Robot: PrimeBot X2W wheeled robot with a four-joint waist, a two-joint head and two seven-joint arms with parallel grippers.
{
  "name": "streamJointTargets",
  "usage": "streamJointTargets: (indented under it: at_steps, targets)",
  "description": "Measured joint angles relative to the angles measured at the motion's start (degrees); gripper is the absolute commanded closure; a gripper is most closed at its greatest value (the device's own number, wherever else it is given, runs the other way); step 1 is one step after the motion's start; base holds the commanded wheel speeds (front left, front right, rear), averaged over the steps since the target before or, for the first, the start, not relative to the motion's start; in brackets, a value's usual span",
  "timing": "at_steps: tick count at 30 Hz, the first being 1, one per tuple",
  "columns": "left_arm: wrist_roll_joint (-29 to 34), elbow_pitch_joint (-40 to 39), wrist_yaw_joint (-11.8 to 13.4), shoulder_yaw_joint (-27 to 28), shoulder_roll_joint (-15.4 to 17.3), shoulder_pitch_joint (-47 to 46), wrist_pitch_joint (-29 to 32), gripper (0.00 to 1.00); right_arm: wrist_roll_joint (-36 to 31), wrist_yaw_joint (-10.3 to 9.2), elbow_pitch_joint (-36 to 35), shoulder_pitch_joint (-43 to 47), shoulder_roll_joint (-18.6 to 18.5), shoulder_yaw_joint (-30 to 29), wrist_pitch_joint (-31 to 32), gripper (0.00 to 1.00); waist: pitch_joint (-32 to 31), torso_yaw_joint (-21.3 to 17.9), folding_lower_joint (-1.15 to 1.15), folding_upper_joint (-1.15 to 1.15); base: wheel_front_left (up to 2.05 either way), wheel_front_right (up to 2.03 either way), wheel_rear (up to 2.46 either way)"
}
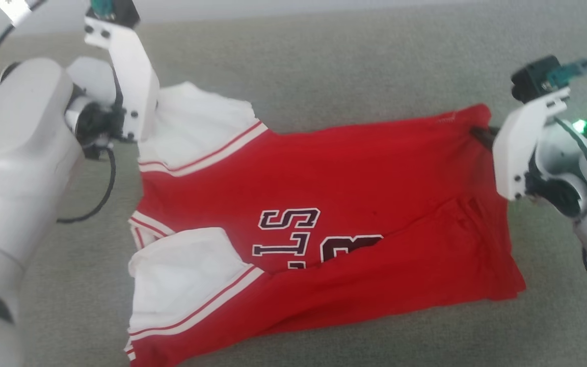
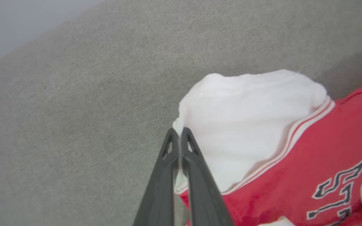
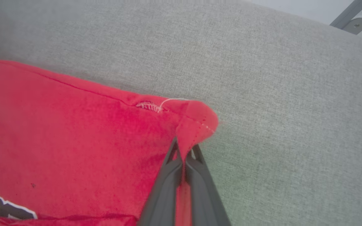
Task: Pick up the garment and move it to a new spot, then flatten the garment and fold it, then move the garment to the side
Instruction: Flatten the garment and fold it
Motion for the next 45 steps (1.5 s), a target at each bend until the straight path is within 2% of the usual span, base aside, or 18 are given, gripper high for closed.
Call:
streamJointTargets:
  at_steps: [2,7,10,13,17,19,23,28,29,30,31,32,33,37,45]
  targets:
    - [0.2,-2.7,0.1,-0.7,1.3,1.2,1.3,1.00,0.9,0.00,-2.2,2.1,-1.2,-0.2,-0.1,1.00,-0.9,0.6,0.00,0.00,0.00,0.00,0.00]
    - [-0.2,-13.7,3.7,-1.3,5.0,5.6,4.9,1.00,2.4,0.00,-7.9,8.5,-4.8,-2.0,0.0,1.00,-2.9,2.1,0.00,0.00,0.00,0.00,0.00]
    - [-1.3,-22.9,7.6,-1.5,7.9,10.1,8.2,1.00,2.7,0.00,-11.0,12.7,-6.7,-3.3,1.4,1.00,-3.8,2.9,0.00,0.00,0.00,0.00,0.00]
    - [-2.1,-33.6,12.5,-1.9,11.8,14.8,11.1,1.00,3.1,0.00,-13.8,16.4,-8.0,-5.2,2.6,1.00,-4.1,3.5,0.00,0.00,0.00,0.00,0.00]
    - [-3.3,-47.1,19.4,-2.3,16.7,21.3,13.5,1.00,3.3,0.00,-16.0,21.1,-8.3,-7.6,4.1,1.00,-4.0,3.8,0.00,0.00,0.00,0.00,0.00]
    - [-3.6,-51.9,22.1,-2.6,18.4,24.1,14.3,1.00,3.0,0.00,-16.3,22.9,-8.1,-8.9,5.0,1.00,-3.8,3.9,0.00,0.00,0.00,0.00,0.00]
    - [-4.4,-55.8,24.7,-2.9,19.7,28.2,13.9,1.00,2.0,0.00,-16.2,25.2,-6.4,-10.1,6.9,1.00,-3.6,4.0,0.00,0.00,0.00,0.00,0.00]
    - [-5.1,-53.9,25.1,-3.4,18.8,31.3,12.1,1.00,0.8,-0.04,-14.6,25.5,-3.8,-11.2,8.3,1.00,-4.0,3.9,0.00,0.00,0.00,0.00,0.00]
    - [-5.4,-52.7,24.4,-3.0,18.1,31.6,10.0,0.70,-0.1,-0.03,-13.7,25.3,-3.0,-11.6,8.4,0.85,-4.2,3.9,0.00,0.00,0.00,0.00,0.00]
    - [-5.4,-52.0,24.0,-2.8,17.7,31.6,9.1,0.58,-0.2,-0.03,-13.3,25.2,-2.4,-12.2,8.6,0.57,-4.4,3.9,0.00,0.00,0.00,0.00,0.00]
    - [-5.4,-51.5,23.6,-2.8,17.4,31.8,8.3,0.51,-0.4,-0.04,-13.1,25.2,-2.0,-12.4,8.8,0.26,-4.7,4.0,0.00,0.00,0.00,0.00,0.00]
    - [-5.1,-51.1,23.1,-2.7,17.3,32.0,7.3,0.19,-0.5,-0.04,-13.0,25.2,-1.8,-12.5,9.1,0.00,-4.9,4.0,0.00,0.00,0.00,0.00,0.00]
    - [-5.1,-50.8,22.8,-2.5,17.2,32.3,6.6,0.00,-0.5,-0.04,-13.0,25.2,-1.5,-12.7,9.5,0.00,-5.2,4.0,0.00,0.00,0.00,0.00,0.00]
    - [-5.1,-50.3,21.6,-1.5,17.2,32.8,3.4,0.00,-0.1,-0.02,-13.5,25.4,-0.7,-13.2,11.1,0.00,-6.3,4.2,0.00,0.00,0.00,0.00,0.00]
    - [-4.7,-51.5,20.3,2.1,17.9,37.3,-8.4,0.00,0.7,-0.03,-16.6,27.7,-1.5,-17.5,13.7,0.00,-9.1,5.0,0.00,0.00,0.00,0.00,0.00]
